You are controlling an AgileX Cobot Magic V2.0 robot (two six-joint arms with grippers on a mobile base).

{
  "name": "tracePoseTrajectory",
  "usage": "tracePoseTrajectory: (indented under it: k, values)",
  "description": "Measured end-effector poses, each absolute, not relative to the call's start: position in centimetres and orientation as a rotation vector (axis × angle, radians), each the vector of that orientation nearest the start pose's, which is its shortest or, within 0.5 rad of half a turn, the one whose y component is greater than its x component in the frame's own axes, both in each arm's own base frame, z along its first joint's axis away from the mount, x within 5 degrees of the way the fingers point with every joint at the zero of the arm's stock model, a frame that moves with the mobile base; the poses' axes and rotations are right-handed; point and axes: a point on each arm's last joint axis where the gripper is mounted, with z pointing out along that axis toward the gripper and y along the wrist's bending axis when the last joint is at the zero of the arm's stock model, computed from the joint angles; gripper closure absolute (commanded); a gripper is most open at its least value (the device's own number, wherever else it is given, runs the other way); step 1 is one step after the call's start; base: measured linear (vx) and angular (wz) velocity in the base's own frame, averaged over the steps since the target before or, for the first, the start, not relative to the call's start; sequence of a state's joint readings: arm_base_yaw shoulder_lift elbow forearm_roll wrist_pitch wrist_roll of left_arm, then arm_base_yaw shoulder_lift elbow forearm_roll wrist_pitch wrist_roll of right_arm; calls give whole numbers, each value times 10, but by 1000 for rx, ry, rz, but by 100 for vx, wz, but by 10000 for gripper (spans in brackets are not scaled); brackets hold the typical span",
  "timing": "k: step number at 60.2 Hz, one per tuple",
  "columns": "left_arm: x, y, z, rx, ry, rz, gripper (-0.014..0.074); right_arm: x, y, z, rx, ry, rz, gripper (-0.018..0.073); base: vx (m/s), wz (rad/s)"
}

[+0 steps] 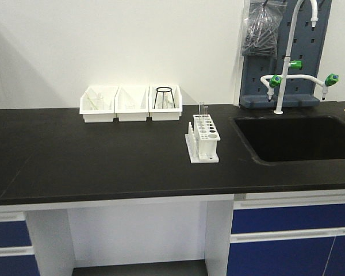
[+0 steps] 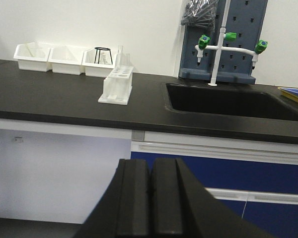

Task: Flip and reinsert test tube from rack
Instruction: 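Drive the base toward the white test-tube rack on the bench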

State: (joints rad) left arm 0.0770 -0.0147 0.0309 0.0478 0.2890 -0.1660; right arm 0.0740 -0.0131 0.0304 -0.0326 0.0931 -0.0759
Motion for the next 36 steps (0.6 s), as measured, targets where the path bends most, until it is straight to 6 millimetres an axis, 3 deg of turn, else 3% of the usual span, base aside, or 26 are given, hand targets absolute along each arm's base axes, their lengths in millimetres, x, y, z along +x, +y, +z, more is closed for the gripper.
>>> tracePoseTrajectory:
  k: [36]
  values:
    - [54, 5, 177, -186, 1779, -19, 603, 57, 4, 195, -143, 1588, -29, 568, 34, 11]
